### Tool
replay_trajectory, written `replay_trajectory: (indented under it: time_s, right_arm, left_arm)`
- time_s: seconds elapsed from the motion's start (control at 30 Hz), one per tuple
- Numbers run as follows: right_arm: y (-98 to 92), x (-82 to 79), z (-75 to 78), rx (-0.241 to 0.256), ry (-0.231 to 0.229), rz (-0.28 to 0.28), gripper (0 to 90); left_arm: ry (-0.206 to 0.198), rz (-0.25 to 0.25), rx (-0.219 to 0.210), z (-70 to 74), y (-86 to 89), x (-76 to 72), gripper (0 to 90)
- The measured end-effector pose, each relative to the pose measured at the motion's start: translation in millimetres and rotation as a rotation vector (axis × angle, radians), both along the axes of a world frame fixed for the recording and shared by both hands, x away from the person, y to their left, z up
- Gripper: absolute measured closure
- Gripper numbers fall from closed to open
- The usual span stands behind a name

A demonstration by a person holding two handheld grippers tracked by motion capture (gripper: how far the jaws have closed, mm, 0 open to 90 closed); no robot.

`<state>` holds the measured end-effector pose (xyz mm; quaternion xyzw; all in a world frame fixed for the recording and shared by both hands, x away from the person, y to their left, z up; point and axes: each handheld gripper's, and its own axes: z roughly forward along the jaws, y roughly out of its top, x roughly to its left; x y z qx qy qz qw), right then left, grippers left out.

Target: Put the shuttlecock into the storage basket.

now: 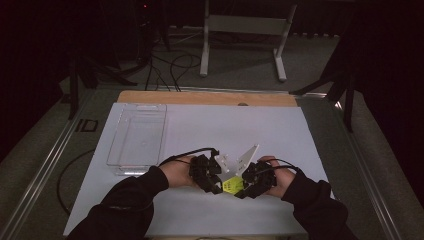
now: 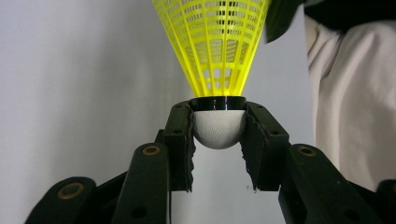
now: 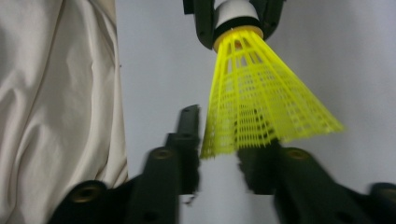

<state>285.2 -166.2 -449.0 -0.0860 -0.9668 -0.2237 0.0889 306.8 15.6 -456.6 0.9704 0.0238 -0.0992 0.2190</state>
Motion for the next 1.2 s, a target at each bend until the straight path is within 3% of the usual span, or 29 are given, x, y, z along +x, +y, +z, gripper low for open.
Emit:
replay_trajectory:
  time_s: [0.07,0.17,0.5,0.6,0.77,0.8,1.17,1.2]
  right_arm:
    - [-2.0,-0.8,0.7,0.028,-0.038,-0.023,53.8]
    - [-5.4,-1.1,2.4,0.068,-0.049,-0.057,42.6]
    - [-21.8,-3.5,2.5,0.172,-0.099,-0.141,20.1]
    - [-28.9,-4.5,1.2,0.204,-0.117,-0.122,13.7]
    - [-39.7,-5.8,-5.5,0.208,-0.113,-0.129,13.6]
    - [-42.4,-5.5,-7.6,0.212,-0.092,-0.133,13.6]
    - [-70.0,-16.6,-25.2,0.338,-0.144,-0.198,11.9]
    - [-75.1,-19.9,-28.5,0.366,-0.151,-0.22,11.4]
  left_arm:
    - [0.002,-0.002,0.021,1.4,0.5,0.3,65.5]
    - [0.004,-0.007,0.048,3.5,1.2,0.6,65.6]
    - [0.012,-0.037,0.129,12.0,11.4,3.6,65.5]
    - [0.011,-0.027,0.135,14.4,15.3,5.5,65.5]
    - [0.012,-0.021,0.147,19.0,24.7,8.0,65.5]
    - [0.001,-0.019,0.151,20.3,27.0,8.9,65.5]
    - [-0.008,-0.003,0.173,33.2,50.9,14.5,65.5]
    - [-0.006,0.007,0.174,35.7,55.9,16.3,65.5]
